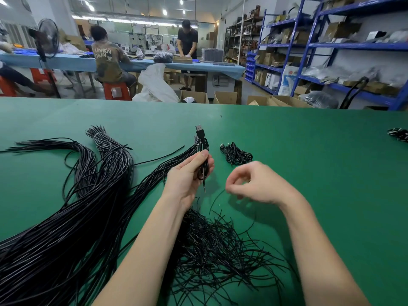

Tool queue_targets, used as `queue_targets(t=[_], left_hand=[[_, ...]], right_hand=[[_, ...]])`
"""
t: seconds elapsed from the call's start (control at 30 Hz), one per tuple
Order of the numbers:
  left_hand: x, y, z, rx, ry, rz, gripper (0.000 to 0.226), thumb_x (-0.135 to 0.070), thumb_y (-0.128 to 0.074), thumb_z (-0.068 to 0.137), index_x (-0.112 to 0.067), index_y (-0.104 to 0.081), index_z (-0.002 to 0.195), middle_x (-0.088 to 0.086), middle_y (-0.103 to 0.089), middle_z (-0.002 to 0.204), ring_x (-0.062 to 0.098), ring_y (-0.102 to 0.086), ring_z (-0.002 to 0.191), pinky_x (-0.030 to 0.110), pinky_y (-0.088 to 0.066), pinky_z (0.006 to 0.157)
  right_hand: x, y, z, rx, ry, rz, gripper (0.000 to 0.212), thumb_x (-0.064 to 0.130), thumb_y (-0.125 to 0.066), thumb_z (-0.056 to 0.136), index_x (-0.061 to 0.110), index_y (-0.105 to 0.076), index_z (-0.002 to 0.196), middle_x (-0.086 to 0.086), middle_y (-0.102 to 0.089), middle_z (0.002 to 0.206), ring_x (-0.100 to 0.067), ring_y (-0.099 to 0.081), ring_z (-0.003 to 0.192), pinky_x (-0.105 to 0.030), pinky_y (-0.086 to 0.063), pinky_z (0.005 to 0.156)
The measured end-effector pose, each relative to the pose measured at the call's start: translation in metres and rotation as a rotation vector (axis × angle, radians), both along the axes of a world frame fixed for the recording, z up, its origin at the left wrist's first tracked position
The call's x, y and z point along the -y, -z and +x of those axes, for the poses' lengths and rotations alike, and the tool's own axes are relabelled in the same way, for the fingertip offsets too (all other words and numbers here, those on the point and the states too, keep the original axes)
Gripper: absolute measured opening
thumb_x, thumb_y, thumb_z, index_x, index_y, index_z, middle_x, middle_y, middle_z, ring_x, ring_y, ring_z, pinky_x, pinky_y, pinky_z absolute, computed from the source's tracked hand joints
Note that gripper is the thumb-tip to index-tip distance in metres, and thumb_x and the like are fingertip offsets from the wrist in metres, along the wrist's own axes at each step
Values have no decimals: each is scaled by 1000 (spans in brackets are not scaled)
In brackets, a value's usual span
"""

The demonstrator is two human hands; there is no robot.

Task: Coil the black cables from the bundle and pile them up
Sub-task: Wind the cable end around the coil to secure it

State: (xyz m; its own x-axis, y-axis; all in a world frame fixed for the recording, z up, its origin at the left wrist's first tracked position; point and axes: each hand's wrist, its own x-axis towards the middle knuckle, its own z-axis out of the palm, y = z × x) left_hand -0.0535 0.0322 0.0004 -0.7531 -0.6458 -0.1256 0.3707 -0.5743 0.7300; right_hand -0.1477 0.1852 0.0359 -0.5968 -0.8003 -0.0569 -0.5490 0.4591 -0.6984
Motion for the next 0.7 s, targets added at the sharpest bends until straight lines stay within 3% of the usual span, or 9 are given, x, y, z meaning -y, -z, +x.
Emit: queue_targets(t=[0.1,0.23,0.37,0.43,0.5,0.57,0.6,0.7], left_hand=[[-1,1,0,12,-1,-18,5,-4,-76,81,-4,-79,77,12,-76,82,17,-73,70,26,-60,66],[-5,0,0,38,-7,-51,7,-4,-78,80,-1,-76,86,12,-75,80,16,-72,68,26,-60,68],[-12,-1,-3,66,-25,-98,15,-1,-79,79,4,-74,92,15,-75,82,17,-71,65,27,-62,71],[-15,-1,-5,82,-38,-147,18,0,-79,79,6,-74,95,16,-74,83,17,-70,64,28,-62,75],[-17,-2,-5,90,-57,-195,12,1,-79,80,5,-75,90,16,-74,82,17,-70,64,27,-62,76],[-18,-3,-5,99,-71,-255,4,2,-78,81,-2,-78,81,13,-74,77,17,-69,64,25,-61,71],[-17,-3,-5,111,-84,-308,10,2,-77,81,-6,-80,75,11,-74,75,16,-69,65,24,-60,70],[-17,0,-4,149,-87,-452,14,2,-76,83,-6,-80,72,12,-73,74,20,-65,69,31,-61,76]], right_hand=[[-3,-2,-2,99,160,-265,8,12,-75,84,17,-74,78,-1,-75,68,-17,-69,64,-30,-57,59],[3,-6,2,314,341,-729,15,2,-76,85,14,-70,79,-1,-72,68,-10,-65,57,-20,-52,50],[15,-9,11,421,337,-1035,18,3,-74,88,19,-68,83,2,-74,74,-8,-65,57,-19,-51,49],[20,-7,16,362,283,-1040,21,2,-72,90,22,-71,94,3,-75,77,-9,-65,59,-21,-54,52],[23,0,16,128,245,-917,26,3,-73,88,26,-76,102,7,-76,79,-10,-65,60,-26,-57,56],[24,7,15,-197,230,-733,27,6,-74,83,31,-81,91,16,-75,77,-10,-65,61,-23,-56,63],[24,8,14,-293,224,-667,27,8,-73,81,34,-81,84,19,-74,77,-9,-65,61,-20,-54,64],[23,8,13,-371,217,-563,22,14,-71,77,35,-78,76,20,-71,73,-8,-64,59,-14,-51,60]])
